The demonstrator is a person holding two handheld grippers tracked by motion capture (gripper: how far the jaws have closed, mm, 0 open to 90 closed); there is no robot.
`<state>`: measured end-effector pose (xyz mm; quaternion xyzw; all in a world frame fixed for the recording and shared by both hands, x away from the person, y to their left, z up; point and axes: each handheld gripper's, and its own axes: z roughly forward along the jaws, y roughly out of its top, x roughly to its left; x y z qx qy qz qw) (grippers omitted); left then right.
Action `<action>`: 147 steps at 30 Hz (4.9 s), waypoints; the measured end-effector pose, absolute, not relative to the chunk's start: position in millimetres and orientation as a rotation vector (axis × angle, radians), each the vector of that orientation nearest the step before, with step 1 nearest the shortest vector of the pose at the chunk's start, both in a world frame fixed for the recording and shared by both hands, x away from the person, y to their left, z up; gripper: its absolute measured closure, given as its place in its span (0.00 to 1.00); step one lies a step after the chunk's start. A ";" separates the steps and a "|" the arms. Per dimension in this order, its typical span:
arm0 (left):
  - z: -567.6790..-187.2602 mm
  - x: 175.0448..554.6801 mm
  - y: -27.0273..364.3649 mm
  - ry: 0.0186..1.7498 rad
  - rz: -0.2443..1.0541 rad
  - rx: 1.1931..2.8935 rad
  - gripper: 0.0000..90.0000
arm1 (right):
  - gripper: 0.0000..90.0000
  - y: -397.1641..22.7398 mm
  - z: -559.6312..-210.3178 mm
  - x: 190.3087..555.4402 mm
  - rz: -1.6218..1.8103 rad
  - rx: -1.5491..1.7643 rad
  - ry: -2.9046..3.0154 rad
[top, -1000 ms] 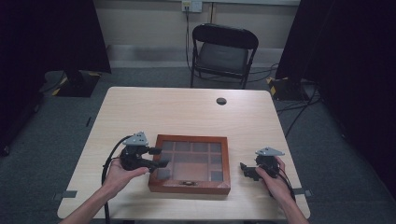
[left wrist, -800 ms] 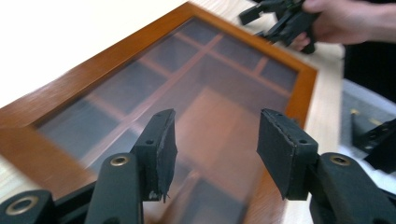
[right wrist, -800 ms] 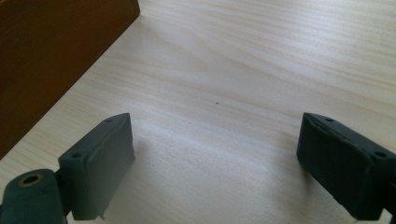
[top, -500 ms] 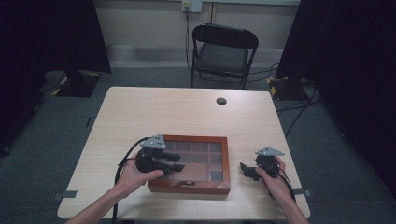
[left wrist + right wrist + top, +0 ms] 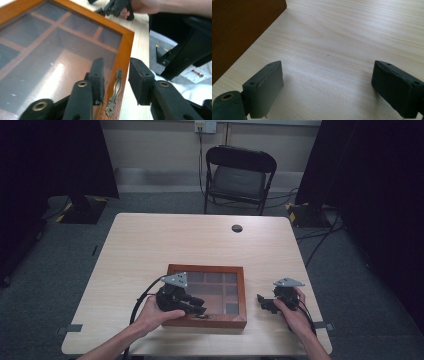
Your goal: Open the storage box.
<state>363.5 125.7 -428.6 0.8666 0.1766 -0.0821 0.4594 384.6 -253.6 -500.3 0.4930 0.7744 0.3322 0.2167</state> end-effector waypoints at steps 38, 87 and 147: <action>-437.7 355.5 114.2 0.356 -0.141 2.222 0.91 | 0.10 -253.8 -500.3 384.9 0.921 1.361 2.148; -387.3 369.4 118.3 0.465 -0.191 2.151 0.90 | 0.10 -254.0 -500.4 385.4 0.924 1.359 2.151; -337.7 399.3 115.9 0.538 -0.167 2.118 0.90 | 0.09 -254.5 -500.4 386.4 0.921 1.357 2.157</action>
